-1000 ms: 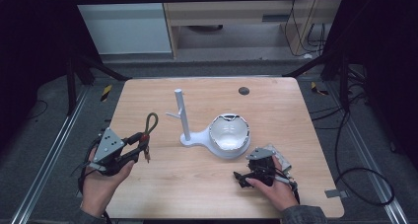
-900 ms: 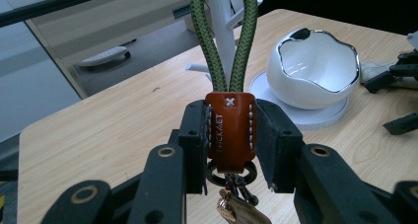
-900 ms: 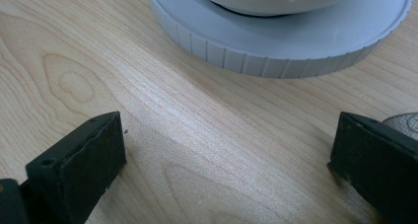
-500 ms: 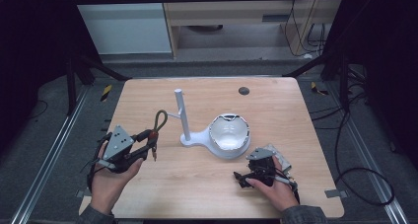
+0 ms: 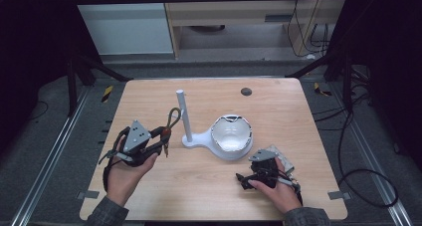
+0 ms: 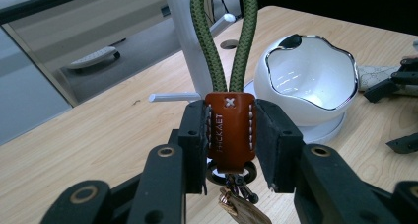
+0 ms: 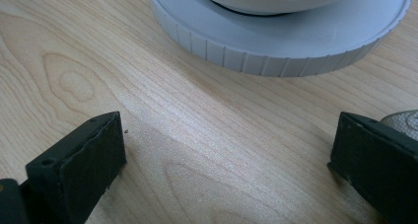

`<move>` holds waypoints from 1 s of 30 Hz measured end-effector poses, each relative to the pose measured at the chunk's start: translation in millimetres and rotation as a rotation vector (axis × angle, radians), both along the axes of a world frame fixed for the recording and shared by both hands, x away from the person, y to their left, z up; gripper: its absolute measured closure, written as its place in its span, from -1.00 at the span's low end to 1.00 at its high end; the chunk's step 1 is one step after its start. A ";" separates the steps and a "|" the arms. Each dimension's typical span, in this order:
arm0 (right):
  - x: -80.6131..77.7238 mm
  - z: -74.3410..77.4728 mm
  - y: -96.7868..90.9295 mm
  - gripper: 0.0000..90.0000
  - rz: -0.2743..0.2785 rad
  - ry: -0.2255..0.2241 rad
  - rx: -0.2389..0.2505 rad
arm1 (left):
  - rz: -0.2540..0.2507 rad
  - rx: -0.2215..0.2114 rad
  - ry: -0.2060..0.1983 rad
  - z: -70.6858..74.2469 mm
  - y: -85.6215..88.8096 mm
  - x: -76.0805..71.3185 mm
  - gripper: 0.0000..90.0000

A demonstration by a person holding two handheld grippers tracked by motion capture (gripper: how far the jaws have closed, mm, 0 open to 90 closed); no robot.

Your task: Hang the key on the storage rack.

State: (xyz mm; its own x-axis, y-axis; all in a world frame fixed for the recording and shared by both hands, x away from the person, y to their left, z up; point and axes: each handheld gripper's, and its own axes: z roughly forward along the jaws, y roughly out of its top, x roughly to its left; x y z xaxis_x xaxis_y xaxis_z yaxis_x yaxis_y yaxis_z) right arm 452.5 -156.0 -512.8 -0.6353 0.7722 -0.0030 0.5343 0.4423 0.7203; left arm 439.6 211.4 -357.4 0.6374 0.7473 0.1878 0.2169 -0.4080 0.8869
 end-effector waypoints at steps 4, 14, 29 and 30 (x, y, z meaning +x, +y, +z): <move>-0.1 0.0 -0.2 -0.99 0.001 0.000 0.000 | 0.003 0.003 0.011 -4.3 -4.0 5.3 0.47; -0.1 -0.1 -0.5 -0.99 0.003 -0.004 -0.004 | 0.004 0.015 0.020 -12.6 -10.1 14.1 0.47; -0.5 0.0 -0.8 -0.99 0.004 -0.004 -0.007 | 0.027 0.007 0.059 -25.8 -14.6 26.1 0.47; -0.5 0.0 -0.8 -0.99 0.004 -0.004 -0.007 | 0.027 0.006 0.060 -26.6 -14.6 26.8 0.47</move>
